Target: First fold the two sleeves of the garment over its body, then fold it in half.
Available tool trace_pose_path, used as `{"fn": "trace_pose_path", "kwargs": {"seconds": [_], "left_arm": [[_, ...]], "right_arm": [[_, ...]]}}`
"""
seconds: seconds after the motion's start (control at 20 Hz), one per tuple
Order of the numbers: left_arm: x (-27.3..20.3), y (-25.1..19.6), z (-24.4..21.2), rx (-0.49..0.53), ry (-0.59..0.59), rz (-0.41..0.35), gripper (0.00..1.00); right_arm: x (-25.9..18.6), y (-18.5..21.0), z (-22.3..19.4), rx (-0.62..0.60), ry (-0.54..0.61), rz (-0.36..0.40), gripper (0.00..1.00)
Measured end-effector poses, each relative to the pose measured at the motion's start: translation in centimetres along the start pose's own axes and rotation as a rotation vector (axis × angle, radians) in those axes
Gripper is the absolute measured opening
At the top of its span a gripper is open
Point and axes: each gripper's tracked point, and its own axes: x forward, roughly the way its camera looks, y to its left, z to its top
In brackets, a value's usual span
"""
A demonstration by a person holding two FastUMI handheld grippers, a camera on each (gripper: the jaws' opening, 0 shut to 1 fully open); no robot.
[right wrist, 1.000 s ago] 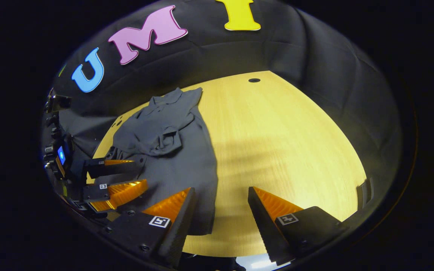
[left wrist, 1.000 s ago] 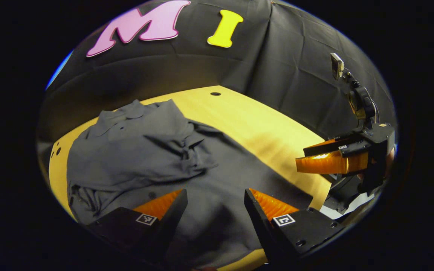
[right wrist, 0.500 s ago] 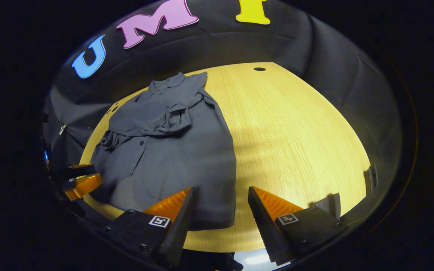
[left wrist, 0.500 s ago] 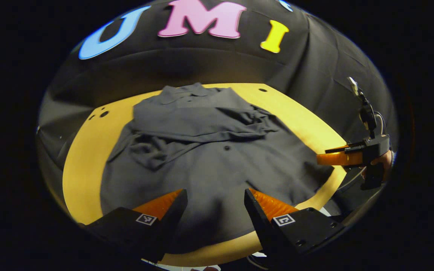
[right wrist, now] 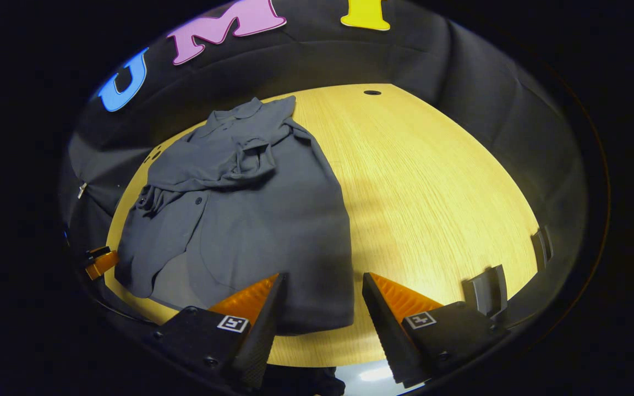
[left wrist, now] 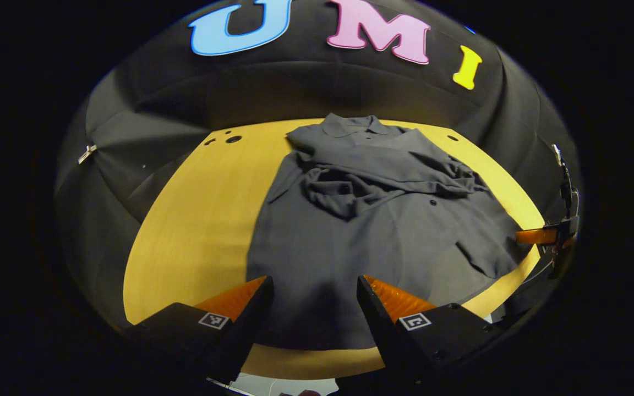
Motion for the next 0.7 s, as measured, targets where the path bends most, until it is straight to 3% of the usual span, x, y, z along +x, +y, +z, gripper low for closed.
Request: {"fn": "trace_pose_path", "kwargs": {"seconds": [0.3,0.45,0.5,0.7], "left_arm": [[1.4,3.9,-2.6,-0.024,0.074,0.050,0.96],[2.1,4.3,-3.8,-0.012,0.104,0.050,0.92],[2.3,4.4,-4.0,-0.003,0.114,0.051,0.96],[2.6,4.1,-4.5,0.032,0.124,0.035,0.96]], "right_arm": [[0.7,0.5,-0.4,-0.002,0.016,-0.012,0.87],[1.1,0.6,-0.5,-0.007,0.025,-0.017,0.87],[1.1,0.7,-0.6,-0.009,0.027,-0.016,0.88],[1.5,0.6,-0.5,-0.041,0.030,-0.026,0.88]]}}
